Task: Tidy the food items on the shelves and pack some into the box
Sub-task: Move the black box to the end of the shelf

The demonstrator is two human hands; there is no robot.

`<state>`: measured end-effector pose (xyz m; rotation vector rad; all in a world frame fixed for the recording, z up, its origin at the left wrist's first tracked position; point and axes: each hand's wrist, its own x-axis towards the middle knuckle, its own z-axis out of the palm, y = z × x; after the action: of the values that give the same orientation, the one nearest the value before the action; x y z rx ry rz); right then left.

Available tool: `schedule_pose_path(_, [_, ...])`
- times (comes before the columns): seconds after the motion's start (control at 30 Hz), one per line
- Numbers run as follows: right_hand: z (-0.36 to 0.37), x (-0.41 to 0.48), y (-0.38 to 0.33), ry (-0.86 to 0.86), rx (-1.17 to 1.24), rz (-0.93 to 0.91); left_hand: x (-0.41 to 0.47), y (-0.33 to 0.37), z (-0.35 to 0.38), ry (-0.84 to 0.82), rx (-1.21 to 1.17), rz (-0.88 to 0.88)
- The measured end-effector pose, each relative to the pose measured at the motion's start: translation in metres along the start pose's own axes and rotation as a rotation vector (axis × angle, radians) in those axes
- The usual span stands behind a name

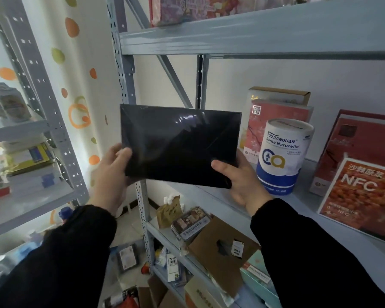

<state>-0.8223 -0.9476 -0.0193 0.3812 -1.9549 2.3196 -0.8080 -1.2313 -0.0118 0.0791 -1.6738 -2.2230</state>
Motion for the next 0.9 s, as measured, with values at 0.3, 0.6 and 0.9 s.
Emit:
schedule_pose_path(0.3, [0.071, 0.000, 0.018, 0.254, -0.577, -0.250, 0.013, -0.010, 0.102, -0.306, 0.378, 0.174])
schedule_pose_path(0.6, [0.039, 0.057, 0.021, -0.152, -1.390, 0.066, 0.104, -0.014, 0.069, -0.248, 0.487, 0.209])
schedule_pose_path(0.9, [0.009, 0.105, 0.036, 0.005, -1.478, 0.254, 0.219, 0.002, 0.068, -0.275, 1.098, 0.528])
